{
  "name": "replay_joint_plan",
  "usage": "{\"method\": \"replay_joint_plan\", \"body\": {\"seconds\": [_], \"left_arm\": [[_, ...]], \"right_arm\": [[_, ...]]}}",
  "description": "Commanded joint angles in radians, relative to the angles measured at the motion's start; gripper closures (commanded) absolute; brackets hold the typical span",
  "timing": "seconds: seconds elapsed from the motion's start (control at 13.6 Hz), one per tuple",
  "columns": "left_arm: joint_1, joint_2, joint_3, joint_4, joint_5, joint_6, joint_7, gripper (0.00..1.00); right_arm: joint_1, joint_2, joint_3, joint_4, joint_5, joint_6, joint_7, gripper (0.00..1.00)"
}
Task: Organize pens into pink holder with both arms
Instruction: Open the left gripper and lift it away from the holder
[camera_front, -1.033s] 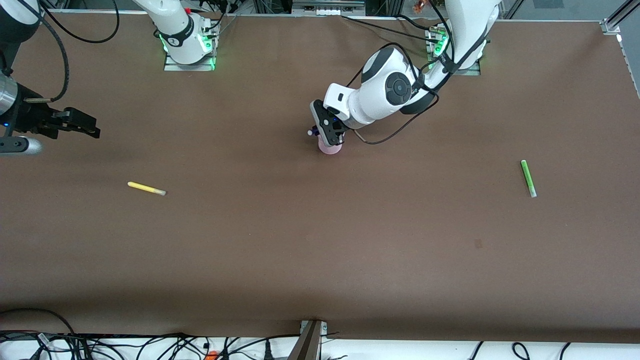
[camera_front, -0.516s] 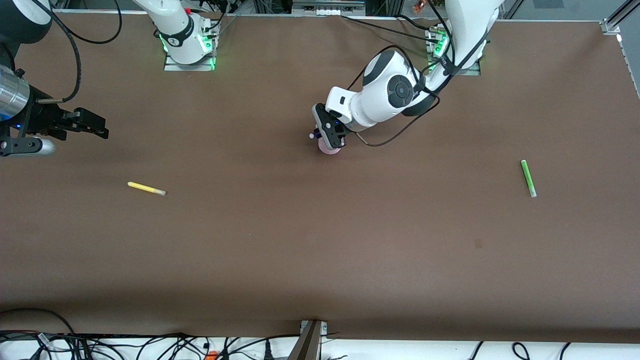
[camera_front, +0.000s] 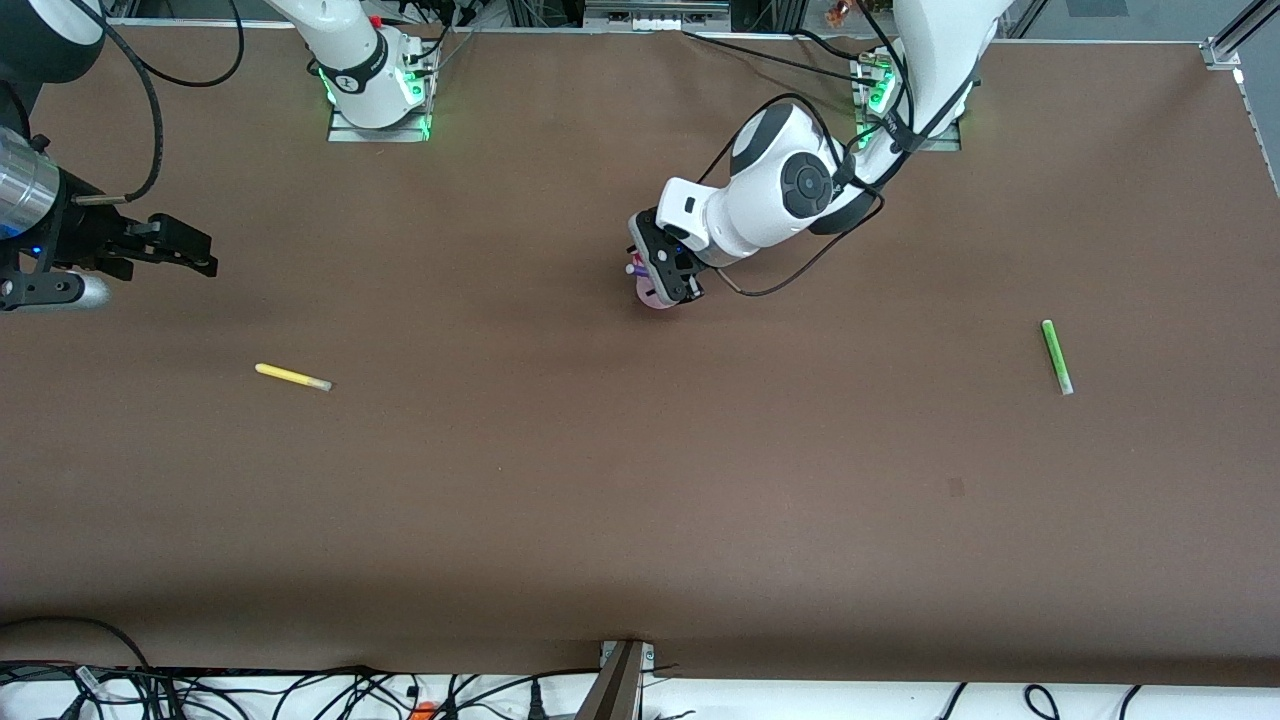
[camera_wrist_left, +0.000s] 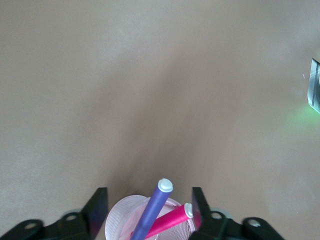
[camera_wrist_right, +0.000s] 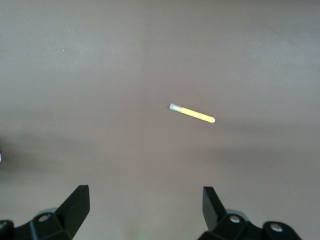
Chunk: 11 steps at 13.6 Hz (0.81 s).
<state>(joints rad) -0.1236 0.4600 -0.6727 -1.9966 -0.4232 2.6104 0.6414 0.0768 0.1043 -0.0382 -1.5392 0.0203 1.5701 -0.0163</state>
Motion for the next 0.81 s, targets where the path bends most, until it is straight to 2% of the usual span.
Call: {"method": "replay_joint_plan", "body": {"seconds": [0.0, 0.15, 0.37, 0.52, 0.59, 0.74], "left_arm": [[0.027, -0.058, -0.004, -0.007, -0.006, -0.015, -0.005, 0.00], [0.093, -0.063, -0.007, 0.007, -0.006, -0.045, -0.012, 0.00], [0.191, -0.082, 0.005, 0.053, -0.002, -0.188, -0.017, 0.00], [0.258, -0.113, 0.005, 0.067, 0.041, -0.237, -0.040, 0.00], [0.284, -0.122, 0.005, 0.094, 0.072, -0.287, -0.057, 0.00], [0.291, -0.119, 0.007, 0.217, 0.195, -0.407, -0.068, 0.00]], "right_arm": [[0.009, -0.012, 0.003, 0.002, -0.011, 0.002, 0.013, 0.00], [0.009, -0.012, 0.001, 0.002, -0.011, -0.007, 0.010, 0.00], [0.009, -0.012, 0.001, 0.011, -0.013, -0.007, 0.010, 0.00], [0.008, -0.012, -0.002, 0.011, -0.013, -0.010, 0.007, 0.00], [0.006, -0.012, -0.003, 0.011, -0.013, -0.010, 0.001, 0.00], [0.003, -0.012, -0.003, 0.010, -0.011, -0.012, -0.001, 0.00]]}}
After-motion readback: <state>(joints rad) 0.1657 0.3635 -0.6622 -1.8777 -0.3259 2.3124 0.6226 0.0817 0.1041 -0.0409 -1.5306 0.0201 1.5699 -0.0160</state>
